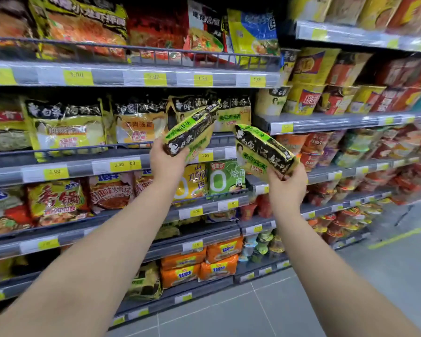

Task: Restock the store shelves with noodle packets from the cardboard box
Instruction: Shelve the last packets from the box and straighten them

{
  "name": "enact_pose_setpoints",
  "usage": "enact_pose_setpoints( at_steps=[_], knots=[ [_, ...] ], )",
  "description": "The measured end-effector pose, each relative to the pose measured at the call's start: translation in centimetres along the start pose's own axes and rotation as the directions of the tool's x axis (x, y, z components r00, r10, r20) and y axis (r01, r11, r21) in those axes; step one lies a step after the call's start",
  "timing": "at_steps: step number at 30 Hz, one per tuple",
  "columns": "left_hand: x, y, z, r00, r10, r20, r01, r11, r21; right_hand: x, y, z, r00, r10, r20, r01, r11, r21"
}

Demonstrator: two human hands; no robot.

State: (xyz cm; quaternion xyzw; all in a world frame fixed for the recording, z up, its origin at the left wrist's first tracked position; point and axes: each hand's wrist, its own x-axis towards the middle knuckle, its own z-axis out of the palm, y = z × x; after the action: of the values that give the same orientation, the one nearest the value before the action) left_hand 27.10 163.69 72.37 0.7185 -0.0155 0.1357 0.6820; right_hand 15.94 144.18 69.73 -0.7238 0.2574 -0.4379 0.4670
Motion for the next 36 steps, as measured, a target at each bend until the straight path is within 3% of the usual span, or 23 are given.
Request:
enact_pose_setpoints(
  at_steps=[7, 16, 21, 24, 26, 28, 31, 33, 36],
  knots=[
    [6.9, 1.2, 6.8, 0.977, 0.209, 0.046, -0.214, 0.947, 0.238, 9.3, -1.2, 1.3, 0.988, -0.152, 0.010, 0.151, 0.987, 0.052],
    [11.8, 1.2, 11.0, 0.988, 0.152, 0.021, -0.146, 0.887, 0.438, 18.2, 1.5, 6.1, 0.927, -0.310, 0.213, 0.296, 0.950, 0.095],
    [13.3, 1.1, 11.9, 0.975, 0.113, -0.193, 0.025, 0.804, 0.594, 21.3, 2.4, 8.9, 0.883, -0.312, 0.351, 0.287, 0.950, 0.124],
    [12.9, 1.2, 11.8, 0.887, 0.284, -0.364, 0.052, 0.722, 0.690, 22.0, 2.7, 10.5, 0.858, -0.295, 0.420, 0.259, 0.955, 0.142],
    [12.3, 0.9, 12.2, 0.839, 0.376, -0.393, 0.038, 0.681, 0.731, 22.3, 2.7, 11.9, 0.841, -0.257, 0.476, 0.216, 0.966, 0.140],
    [12.1, 0.2, 13.4, 0.905, 0.332, -0.265, -0.039, 0.686, 0.727, 22.5, 2.6, 13.4, 0.832, -0.228, 0.505, 0.187, 0.973, 0.133],
    [11.6, -0.7, 16.2, 0.981, 0.186, 0.056, -0.174, 0.717, 0.675, 22.6, 2.7, 14.9, 0.855, -0.198, 0.479, 0.214, 0.977, 0.022],
    [11.6, -0.8, 18.0, 0.985, 0.121, 0.124, -0.173, 0.722, 0.670, 22.9, 2.7, 15.5, 0.857, -0.174, 0.486, 0.250, 0.964, -0.095],
    [12.2, -0.3, 19.5, 0.993, 0.034, 0.114, -0.101, 0.749, 0.655, 23.4, 2.9, 15.4, 0.822, -0.165, 0.544, 0.321, 0.925, -0.204]
  ],
)
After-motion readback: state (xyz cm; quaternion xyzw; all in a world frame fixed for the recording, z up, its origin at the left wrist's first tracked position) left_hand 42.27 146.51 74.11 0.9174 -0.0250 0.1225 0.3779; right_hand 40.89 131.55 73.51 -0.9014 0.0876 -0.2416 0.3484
